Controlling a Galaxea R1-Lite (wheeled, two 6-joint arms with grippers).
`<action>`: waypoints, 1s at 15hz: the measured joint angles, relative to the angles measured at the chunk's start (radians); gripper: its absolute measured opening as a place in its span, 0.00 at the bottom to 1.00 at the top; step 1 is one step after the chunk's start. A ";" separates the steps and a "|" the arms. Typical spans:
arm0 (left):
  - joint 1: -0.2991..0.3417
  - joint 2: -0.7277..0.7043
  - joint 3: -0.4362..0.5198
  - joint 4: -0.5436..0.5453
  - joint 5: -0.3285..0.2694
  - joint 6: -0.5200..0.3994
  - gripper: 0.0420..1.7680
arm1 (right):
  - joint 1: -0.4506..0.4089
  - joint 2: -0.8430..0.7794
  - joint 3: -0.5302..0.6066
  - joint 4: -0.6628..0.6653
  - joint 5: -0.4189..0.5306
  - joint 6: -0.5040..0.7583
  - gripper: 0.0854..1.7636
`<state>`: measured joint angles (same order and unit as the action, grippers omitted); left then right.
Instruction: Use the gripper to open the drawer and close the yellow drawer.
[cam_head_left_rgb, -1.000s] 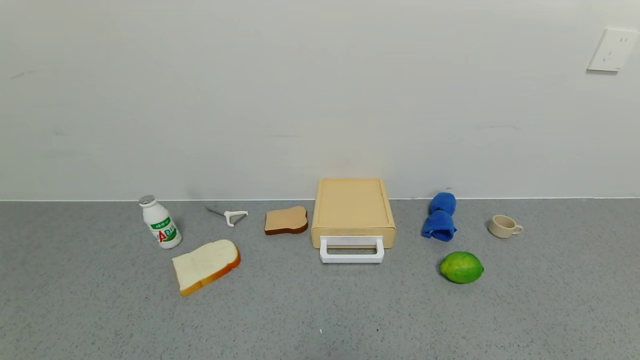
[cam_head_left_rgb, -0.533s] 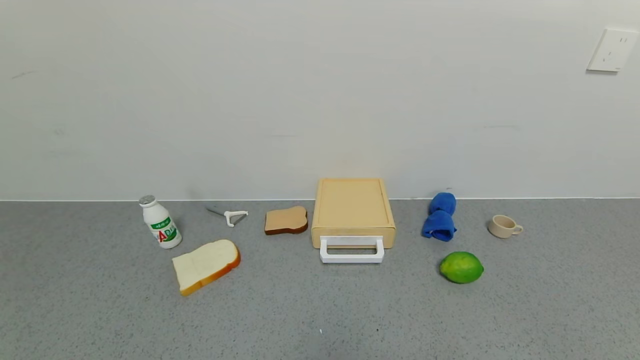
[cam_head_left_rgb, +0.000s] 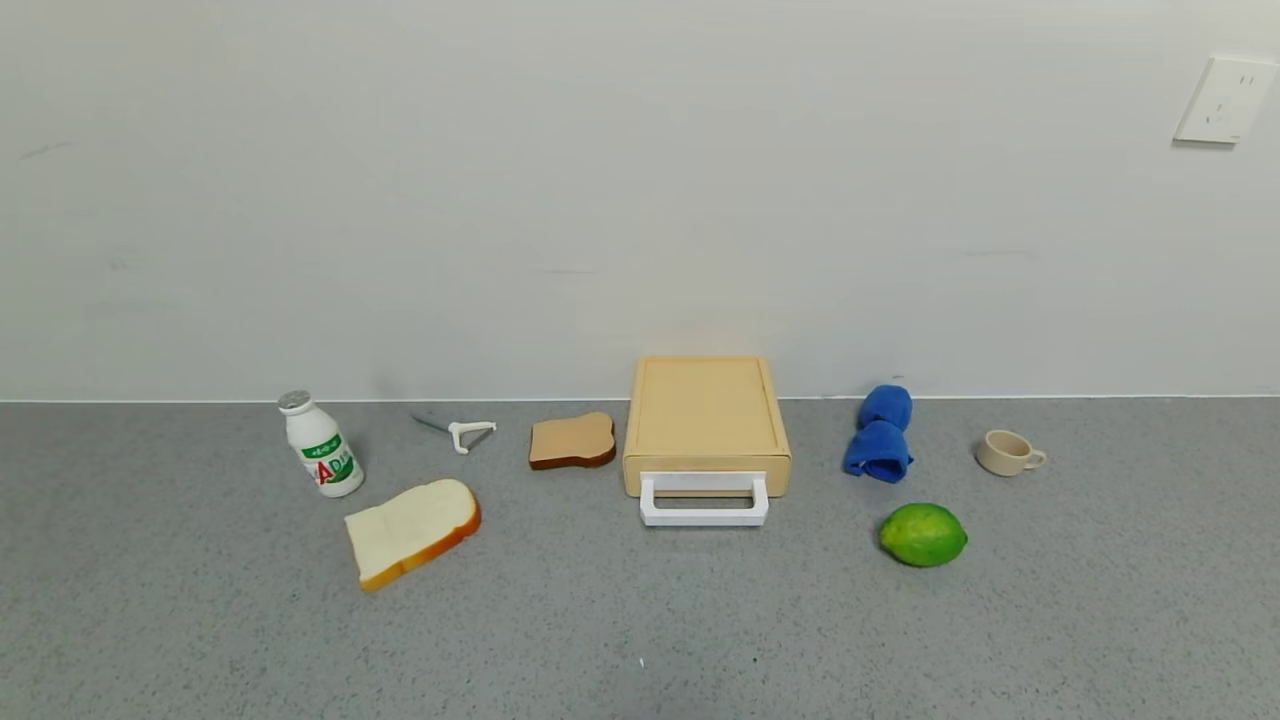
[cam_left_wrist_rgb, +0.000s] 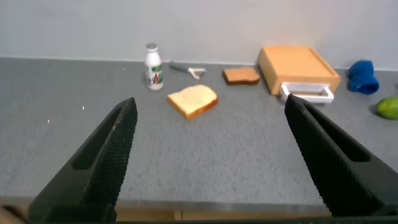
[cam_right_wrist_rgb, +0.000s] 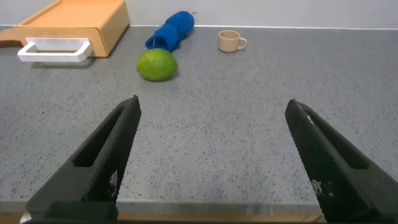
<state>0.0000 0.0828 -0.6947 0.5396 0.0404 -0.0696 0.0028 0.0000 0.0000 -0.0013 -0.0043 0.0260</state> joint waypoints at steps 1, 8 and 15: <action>0.000 -0.024 0.054 -0.086 -0.001 0.005 0.97 | 0.000 0.000 0.000 0.000 0.000 0.000 0.97; 0.001 -0.079 0.456 -0.455 -0.046 0.125 0.97 | 0.000 0.000 0.000 0.000 -0.001 0.000 0.97; 0.001 -0.082 0.689 -0.577 -0.063 0.122 0.97 | 0.000 0.000 0.000 0.000 0.000 0.000 0.97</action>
<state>0.0013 0.0004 -0.0053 -0.0374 -0.0221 0.0523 0.0028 0.0000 0.0000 -0.0013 -0.0047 0.0257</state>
